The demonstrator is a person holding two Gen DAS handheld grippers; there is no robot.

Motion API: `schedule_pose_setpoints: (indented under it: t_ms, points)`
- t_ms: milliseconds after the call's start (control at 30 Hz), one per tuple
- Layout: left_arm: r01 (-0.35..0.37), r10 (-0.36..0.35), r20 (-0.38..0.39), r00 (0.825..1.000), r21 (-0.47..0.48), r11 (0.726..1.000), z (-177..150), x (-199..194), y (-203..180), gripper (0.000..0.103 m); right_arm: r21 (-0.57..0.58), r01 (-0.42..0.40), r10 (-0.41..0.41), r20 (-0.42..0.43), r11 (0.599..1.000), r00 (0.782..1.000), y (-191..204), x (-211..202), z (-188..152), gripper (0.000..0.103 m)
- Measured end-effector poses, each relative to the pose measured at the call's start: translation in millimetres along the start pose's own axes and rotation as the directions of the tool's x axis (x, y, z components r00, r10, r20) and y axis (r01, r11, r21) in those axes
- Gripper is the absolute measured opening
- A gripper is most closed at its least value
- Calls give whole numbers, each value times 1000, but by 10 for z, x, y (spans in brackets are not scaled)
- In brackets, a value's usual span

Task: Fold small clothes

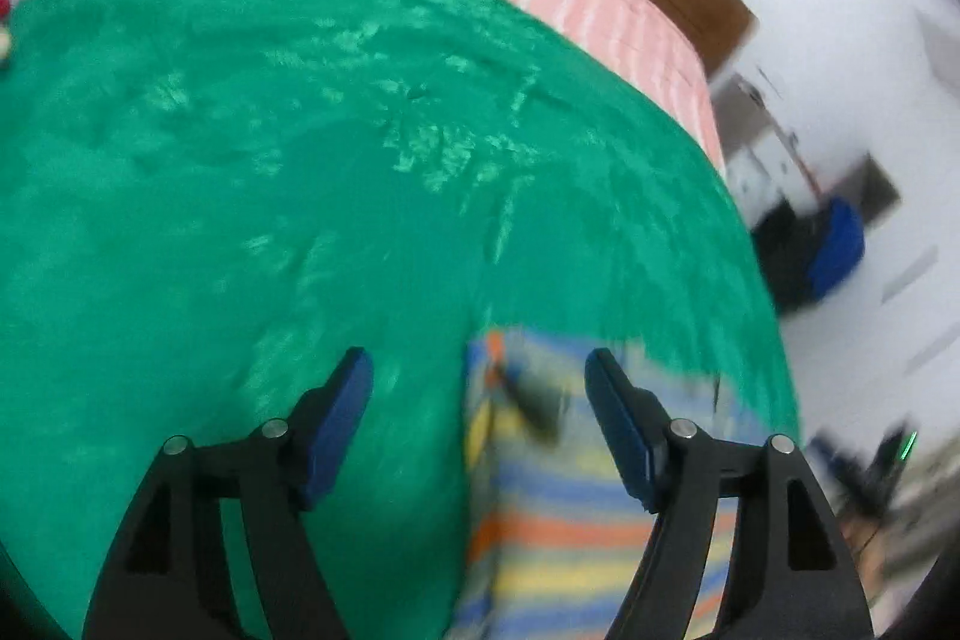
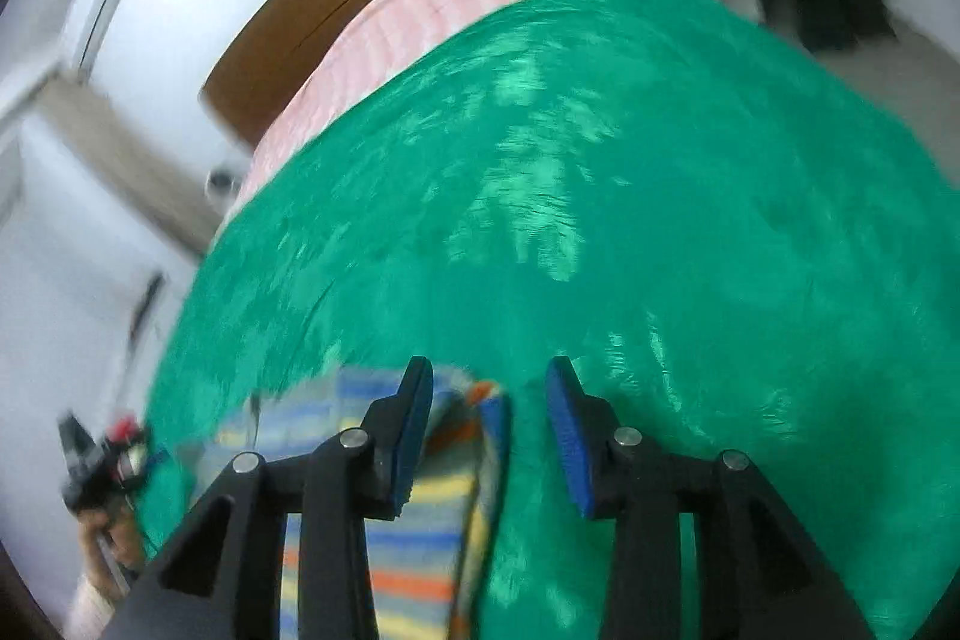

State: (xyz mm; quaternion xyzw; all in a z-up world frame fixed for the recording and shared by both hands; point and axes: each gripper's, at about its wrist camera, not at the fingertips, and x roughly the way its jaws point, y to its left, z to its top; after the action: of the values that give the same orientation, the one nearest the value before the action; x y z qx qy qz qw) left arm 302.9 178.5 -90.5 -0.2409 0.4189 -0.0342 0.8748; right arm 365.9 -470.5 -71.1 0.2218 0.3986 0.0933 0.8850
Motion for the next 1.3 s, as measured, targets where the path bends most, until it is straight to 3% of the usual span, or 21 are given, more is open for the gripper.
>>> schedule_pose_setpoints:
  t_ms: [100,133,167,267,300,333,433,467,533,633,700,800,867,933,1000,1033,1100,1133,1233,1300]
  points:
    - [-34,32,15,999,125,992,-453,-297,-19,90,-180,-94,61,-179,979,982,534,-12,-94,41]
    - [-50,48,19,999,150,987,-611,-367,-6,90,-199,-145,90,-262,969,961,711,69,-175,41]
    - [-68,65,23,998,173,983,-794,-432,32,90,-205,-191,103,-375,960,921,927,249,-301,41]
    - [-108,105,29,994,163,981,-1196,-582,175,90,-205,-153,21,-533,967,846,1208,812,-530,41]
    - [-103,100,29,995,133,986,-1325,-625,245,90,-194,-128,1,-548,973,836,1246,1010,-529,41]
    - [-91,88,32,996,107,990,-1416,-656,299,90,-171,-95,-11,-535,981,845,1267,1192,-484,40]
    - [-102,97,51,994,90,991,-1593,-671,410,91,-92,-36,6,-309,995,951,1373,1352,-116,41]
    - [-115,109,60,992,107,988,-1644,-662,442,91,-79,-17,-2,-228,997,974,1437,1292,-20,41]
    - [-131,118,92,989,150,980,-1705,-648,462,91,-78,-57,41,-191,995,981,1641,1154,48,41]
    - [-152,127,135,983,196,969,-1774,-612,425,98,-198,-113,48,-309,974,950,2059,1019,-154,43]
    - [-186,154,151,976,228,956,-1842,-577,374,99,-304,-169,19,-440,938,898,2404,1035,-469,43]
    - [-206,170,158,973,252,945,-1865,-571,348,100,-369,-221,-30,-567,903,823,2801,1337,-902,43]
    - [-174,140,155,978,235,956,-1863,-598,397,101,-392,-229,-43,-573,891,818,2977,1632,-1027,43]
    - [-152,119,150,981,225,962,-1854,-599,432,102,-416,-195,-60,-526,888,849,3190,1903,-1081,43]
    - [-152,120,146,982,234,960,-1858,-587,423,102,-414,-129,-71,-434,901,898,3307,1963,-1128,43]
    - [-158,125,147,981,239,958,-1864,-587,414,102,-402,-141,-33,-396,905,918,3389,1918,-1162,43]
    - [-158,125,147,981,240,958,-1868,-585,406,102,-431,-209,41,-368,878,929,3524,1703,-1273,43]
    - [-154,121,145,982,239,959,-1865,-585,408,102,-454,-257,75,-381,853,922,3589,1586,-1375,43]
    - [-149,116,147,982,235,961,-1861,-587,408,102,-522,-391,111,-488,758,866,3724,1212,-1902,43]
    - [-150,117,149,982,235,960,-1849,-575,398,102,-523,-453,88,-580,722,810,3649,1044,-2317,43]
